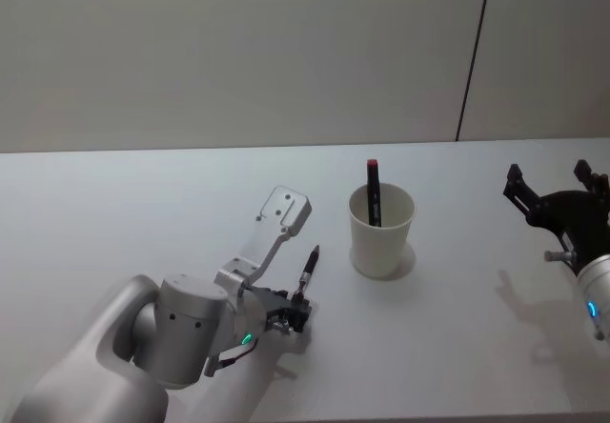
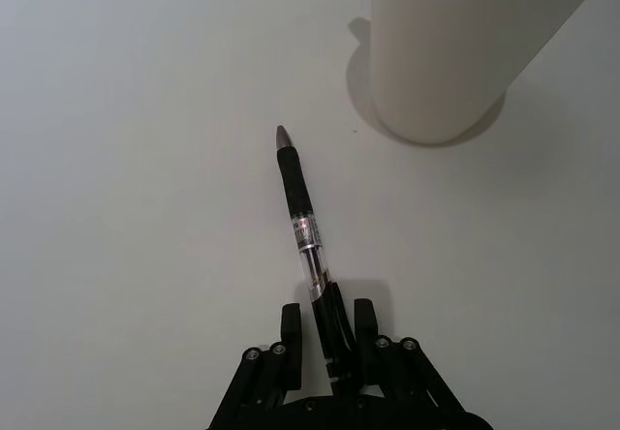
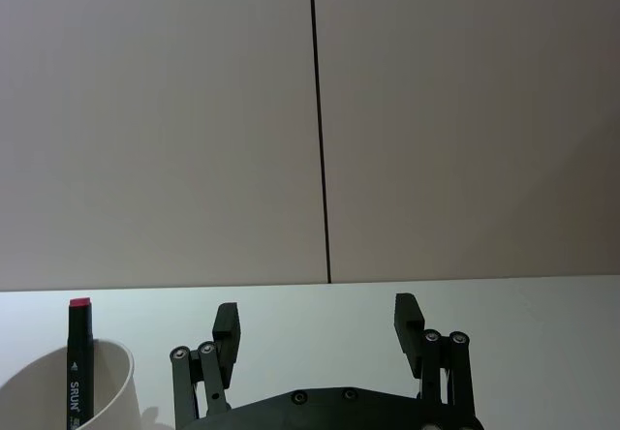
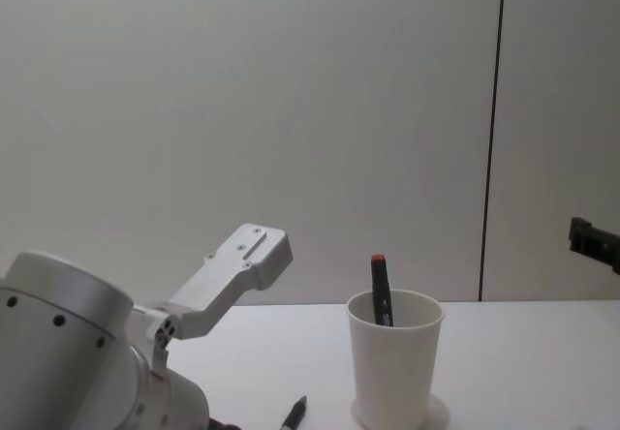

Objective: Place the pen into the pen holder.

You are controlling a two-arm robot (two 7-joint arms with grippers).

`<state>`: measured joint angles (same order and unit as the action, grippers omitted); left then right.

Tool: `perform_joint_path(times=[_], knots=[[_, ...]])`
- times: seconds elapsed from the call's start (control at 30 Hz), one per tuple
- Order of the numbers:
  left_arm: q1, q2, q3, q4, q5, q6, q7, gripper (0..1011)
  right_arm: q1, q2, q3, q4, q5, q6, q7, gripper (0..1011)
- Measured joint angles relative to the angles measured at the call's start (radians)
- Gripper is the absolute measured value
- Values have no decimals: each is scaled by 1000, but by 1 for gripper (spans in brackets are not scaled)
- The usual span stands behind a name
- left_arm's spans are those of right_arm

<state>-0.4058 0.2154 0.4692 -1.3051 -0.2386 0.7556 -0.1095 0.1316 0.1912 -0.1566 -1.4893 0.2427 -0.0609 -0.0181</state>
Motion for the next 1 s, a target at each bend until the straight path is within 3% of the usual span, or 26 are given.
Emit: perform_joint_path(times=[0.47, 1.0], knots=[[2, 4, -2, -18, 41, 4, -1, 191, 0, 0, 0, 0, 0, 0, 0, 1002], [9, 14, -11, -65, 77, -6, -1, 176, 0, 0, 0, 0, 0, 0, 0, 1002]])
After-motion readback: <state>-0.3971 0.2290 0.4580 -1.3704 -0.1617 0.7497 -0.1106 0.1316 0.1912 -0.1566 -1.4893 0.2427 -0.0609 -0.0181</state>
